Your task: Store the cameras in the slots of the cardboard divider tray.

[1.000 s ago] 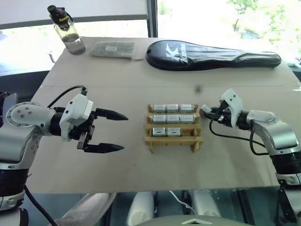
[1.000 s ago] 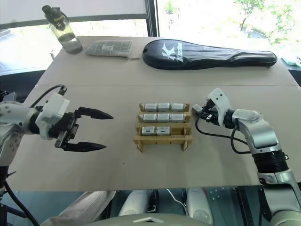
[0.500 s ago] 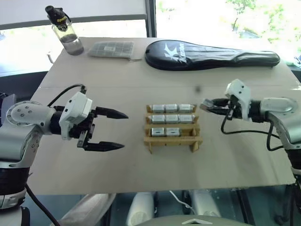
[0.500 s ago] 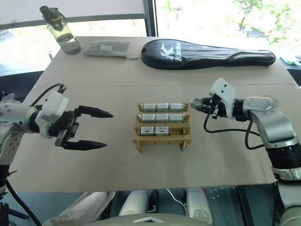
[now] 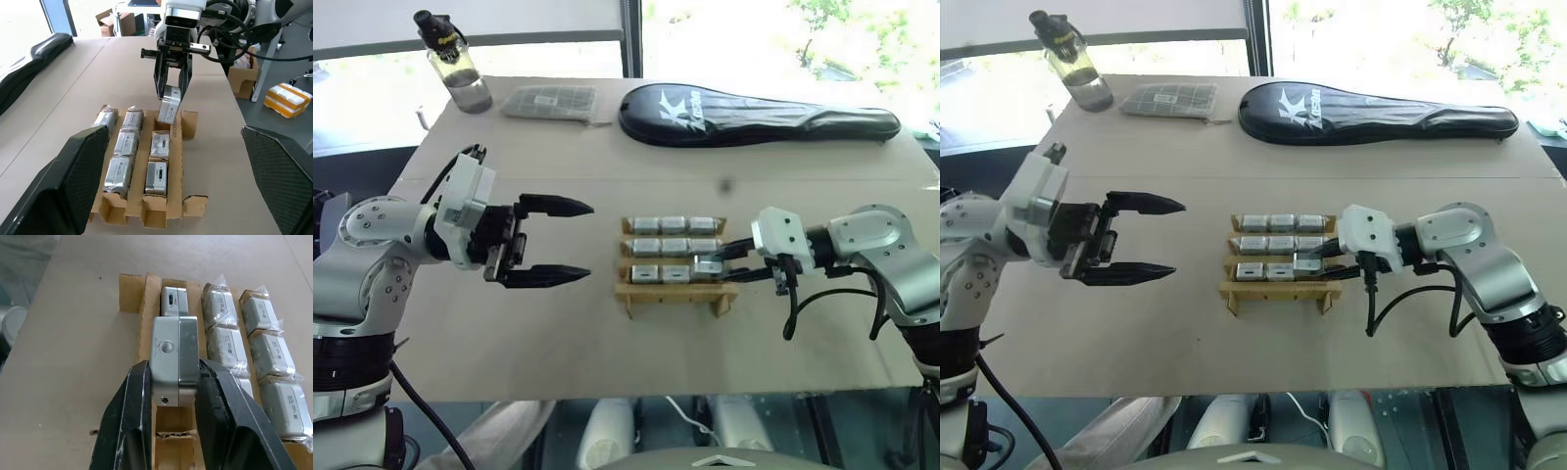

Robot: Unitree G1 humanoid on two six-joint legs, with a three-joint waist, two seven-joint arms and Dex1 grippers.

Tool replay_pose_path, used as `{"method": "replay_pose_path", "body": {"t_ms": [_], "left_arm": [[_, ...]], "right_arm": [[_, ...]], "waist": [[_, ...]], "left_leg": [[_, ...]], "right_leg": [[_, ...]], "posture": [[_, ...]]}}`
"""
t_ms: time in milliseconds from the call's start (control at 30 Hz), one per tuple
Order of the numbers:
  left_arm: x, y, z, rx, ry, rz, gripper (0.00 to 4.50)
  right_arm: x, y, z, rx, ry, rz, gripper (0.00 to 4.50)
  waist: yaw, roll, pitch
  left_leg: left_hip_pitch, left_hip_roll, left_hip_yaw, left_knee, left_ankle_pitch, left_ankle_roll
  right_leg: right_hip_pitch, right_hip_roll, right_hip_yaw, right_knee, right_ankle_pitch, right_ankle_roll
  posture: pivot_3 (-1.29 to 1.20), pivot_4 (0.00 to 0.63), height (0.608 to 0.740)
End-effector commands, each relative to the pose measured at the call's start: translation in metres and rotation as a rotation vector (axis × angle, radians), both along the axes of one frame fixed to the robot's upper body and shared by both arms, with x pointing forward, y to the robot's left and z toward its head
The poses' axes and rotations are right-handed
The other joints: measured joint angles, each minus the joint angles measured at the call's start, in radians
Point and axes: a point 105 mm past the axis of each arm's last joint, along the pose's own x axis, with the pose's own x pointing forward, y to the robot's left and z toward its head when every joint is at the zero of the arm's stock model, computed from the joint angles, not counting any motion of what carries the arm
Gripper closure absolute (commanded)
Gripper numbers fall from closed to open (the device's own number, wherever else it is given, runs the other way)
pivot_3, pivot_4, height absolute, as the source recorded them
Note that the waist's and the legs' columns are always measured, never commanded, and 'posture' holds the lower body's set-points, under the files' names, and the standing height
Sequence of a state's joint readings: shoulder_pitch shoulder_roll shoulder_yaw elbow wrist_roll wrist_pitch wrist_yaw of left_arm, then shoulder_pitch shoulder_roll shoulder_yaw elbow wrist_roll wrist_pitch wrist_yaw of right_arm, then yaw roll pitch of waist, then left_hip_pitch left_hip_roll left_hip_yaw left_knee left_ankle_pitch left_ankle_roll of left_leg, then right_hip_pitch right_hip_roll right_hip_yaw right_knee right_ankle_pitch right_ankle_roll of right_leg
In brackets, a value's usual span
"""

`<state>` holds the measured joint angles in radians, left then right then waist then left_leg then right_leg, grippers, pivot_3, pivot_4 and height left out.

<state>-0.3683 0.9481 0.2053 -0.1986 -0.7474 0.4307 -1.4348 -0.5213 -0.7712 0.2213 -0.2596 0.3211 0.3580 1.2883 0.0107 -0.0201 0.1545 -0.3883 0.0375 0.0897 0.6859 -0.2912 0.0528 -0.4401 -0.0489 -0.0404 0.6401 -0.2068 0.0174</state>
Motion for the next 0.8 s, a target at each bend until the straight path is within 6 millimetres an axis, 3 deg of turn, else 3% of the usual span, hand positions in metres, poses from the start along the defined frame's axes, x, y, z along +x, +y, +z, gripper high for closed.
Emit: {"method": "replay_pose_path", "body": {"t_ms": [33, 433, 600, 800], "left_arm": [[-0.005, 0.001, 0.008, 0.007, -0.045, 0.0, 0.0], [-0.012, 0.007, 0.002, 0.045, -0.03, 0.028, 0.0], [-0.015, 0.007, 0.001, 0.047, -0.026, 0.033, 0.0], [-0.015, 0.009, -0.007, 0.073, -0.011, 0.068, 0.0]], "right_arm": [[0.001, -0.001, 0.0, -0.048, -0.027, 0.028, 3.83], [0.019, -0.002, -0.019, -0.112, -0.001, 0.029, 3.83], [0.017, -0.004, -0.03, -0.175, 0.046, 0.048, 3.83], [0.02, -0.004, -0.011, -0.087, 0.055, -0.008, 1.06]], "waist": [[0.0, 0.0, 0.0], [0.003, 0.0, 0.0], [0.003, 0.0, 0.0], [0.002, 0.0, 0.0]], "left_leg": [[0.0, 0.0, 0.0, 0.0, 0.0, 0.0], [0.001, 0.0, 0.001, 0.0, 0.0, 0.0], [0.0, 0.0, 0.001, 0.0, 0.0, 0.0], [0.0, 0.0, 0.001, 0.0, 0.0, 0.0]], "right_leg": [[0.0, 0.0, 0.0, 0.0, 0.0, 0.0], [0.0, 0.0, 0.0, 0.0, 0.0, 0.0], [0.0, 0.0, 0.0, 0.0, 0.0, 0.0], [0.0, 0.0, 0.0, 0.0, 0.0, 0.0]], "posture": [[0.0, 0.15, 0.74], [0.0, 0.15, 0.74], [0.0, 0.15, 0.74], [0.0, 0.15, 0.74]]}}
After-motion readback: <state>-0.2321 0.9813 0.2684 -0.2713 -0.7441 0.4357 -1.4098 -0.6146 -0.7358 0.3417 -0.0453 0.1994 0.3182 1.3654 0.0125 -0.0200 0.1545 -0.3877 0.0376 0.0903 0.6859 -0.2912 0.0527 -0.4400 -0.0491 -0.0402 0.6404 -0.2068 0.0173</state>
